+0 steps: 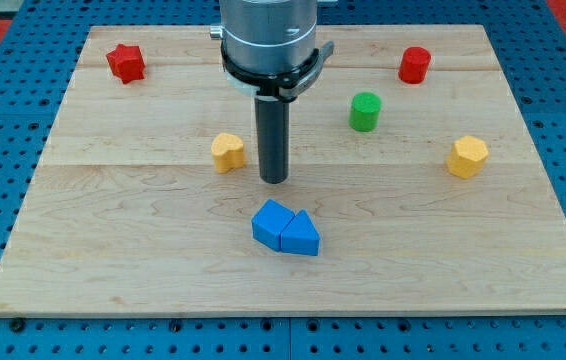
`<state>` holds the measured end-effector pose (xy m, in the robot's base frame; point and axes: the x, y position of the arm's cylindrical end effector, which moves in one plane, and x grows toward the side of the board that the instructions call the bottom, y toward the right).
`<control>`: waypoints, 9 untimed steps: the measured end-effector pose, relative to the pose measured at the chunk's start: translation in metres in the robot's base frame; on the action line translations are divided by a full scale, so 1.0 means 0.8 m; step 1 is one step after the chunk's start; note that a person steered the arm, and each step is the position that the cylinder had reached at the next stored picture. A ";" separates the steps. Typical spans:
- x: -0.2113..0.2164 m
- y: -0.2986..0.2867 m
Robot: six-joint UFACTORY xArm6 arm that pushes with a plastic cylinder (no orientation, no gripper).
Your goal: Push the yellow heart to the yellow hexagon
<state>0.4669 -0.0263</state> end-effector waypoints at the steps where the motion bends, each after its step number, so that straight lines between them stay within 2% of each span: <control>1: 0.001 -0.120; 2: -0.034 -0.156; 3: -0.051 -0.045; 4: -0.051 0.104; 5: -0.048 0.110; 6: -0.036 0.016; 7: -0.002 0.101; 8: 0.009 0.157; 9: 0.006 0.177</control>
<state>0.4719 0.1152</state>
